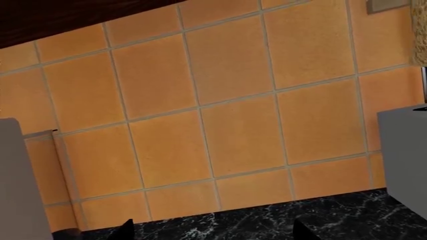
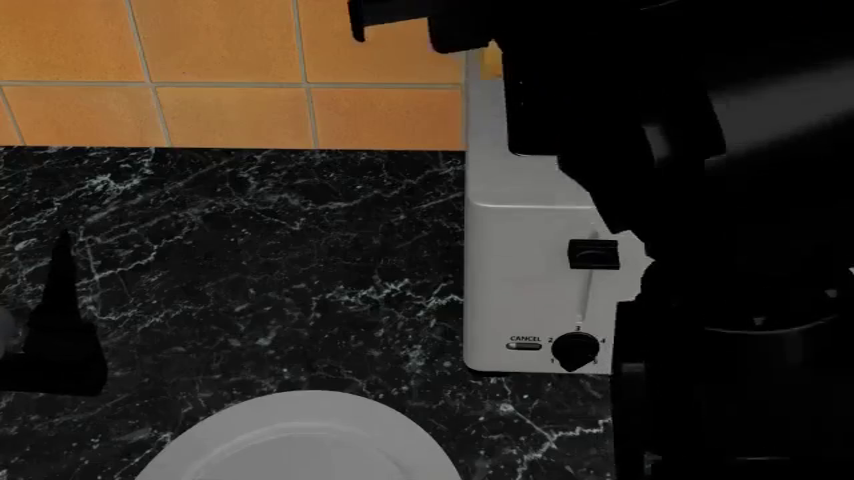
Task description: Place the toasted item on a plate.
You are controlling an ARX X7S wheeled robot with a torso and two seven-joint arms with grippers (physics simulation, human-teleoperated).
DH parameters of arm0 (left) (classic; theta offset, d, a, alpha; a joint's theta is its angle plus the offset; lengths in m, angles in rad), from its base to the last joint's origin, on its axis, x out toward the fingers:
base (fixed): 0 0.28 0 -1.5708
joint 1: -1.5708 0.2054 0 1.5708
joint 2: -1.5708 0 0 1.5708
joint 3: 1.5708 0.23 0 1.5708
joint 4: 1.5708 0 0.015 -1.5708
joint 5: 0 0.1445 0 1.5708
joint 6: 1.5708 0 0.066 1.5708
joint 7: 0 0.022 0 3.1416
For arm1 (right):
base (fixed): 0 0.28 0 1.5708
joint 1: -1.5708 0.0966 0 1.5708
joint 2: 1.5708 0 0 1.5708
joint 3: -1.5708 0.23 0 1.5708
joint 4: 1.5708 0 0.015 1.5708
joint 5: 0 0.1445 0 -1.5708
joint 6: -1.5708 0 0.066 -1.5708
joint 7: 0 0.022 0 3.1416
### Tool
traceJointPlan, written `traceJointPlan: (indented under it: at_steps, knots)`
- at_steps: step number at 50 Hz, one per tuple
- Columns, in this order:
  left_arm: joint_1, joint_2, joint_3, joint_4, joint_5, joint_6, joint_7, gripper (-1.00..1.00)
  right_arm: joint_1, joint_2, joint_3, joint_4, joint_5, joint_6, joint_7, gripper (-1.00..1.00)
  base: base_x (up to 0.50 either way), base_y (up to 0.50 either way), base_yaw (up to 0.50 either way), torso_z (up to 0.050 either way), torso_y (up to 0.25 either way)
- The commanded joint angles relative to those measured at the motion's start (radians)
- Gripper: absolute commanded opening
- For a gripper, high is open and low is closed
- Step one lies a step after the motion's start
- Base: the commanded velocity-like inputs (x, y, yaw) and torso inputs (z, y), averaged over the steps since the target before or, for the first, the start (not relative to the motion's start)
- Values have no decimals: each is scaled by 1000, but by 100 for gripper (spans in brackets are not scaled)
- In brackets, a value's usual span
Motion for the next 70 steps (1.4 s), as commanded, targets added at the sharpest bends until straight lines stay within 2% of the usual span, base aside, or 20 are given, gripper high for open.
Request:
traceJointPlan:
  at_steps: [1, 4, 12, 16, 23, 28, 33, 40, 58, 70]
  knots:
    - [0, -3, -3, 6, -4, -4, -5, 100, -27, -35, 64, -208, 171, 167, 88, -100, 0, 0, 0, 0, 0]
    - [3, -4, -1, 6, -2, -3, -6, 100, -30, -6, 59, -229, 446, 167, 293, -100, 0, 0, 0, 0, 0]
    - [9, -9, -5, 10, -2, -3, -11, 100, -48, 25, 47, -261, 833, 160, 601, -100, 0, 0, 0, 0, 0]
    - [7, -8, -4, 5, -3, -1, -10, 100, -47, 54, 19, -287, 911, 151, 618, -100, 0, 0, 0, 0, 0]
    - [4, -12, -3, 4, -4, -4, -12, 100, -76, 70, 47, -330, 1067, 116, 688, -100, 0, 0, 0, 0, 0]
    - [6, -16, -10, 17, -9, -12, -14, 100, -105, 88, 52, -352, 1253, 83, 814, -100, 0, 0, 0, 0, 0]
    - [11, -20, -14, 21, -9, -13, -17, 100, -138, 115, 41, -388, 1357, 41, 891, -100, 0, 0, 0, 0, 0]
    - [33, -21, -25, 25, -12, -1, -20, 100, -201, 141, 57, -454, 1544, -113, 1034, -100, 0, 0, 0, 0, 0]
    - [29, -27, -26, 45, -20, -23, -29, 100, -407, 159, 102, -625, 1598, -212, 1082, -100, 0, 0, 0, 0, 0]
    - [24, -36, -29, 57, -26, -38, -31, 100, -491, 189, 14, -672, 1670, -256, 1162, -100, 0, 0, 0, 0, 0]
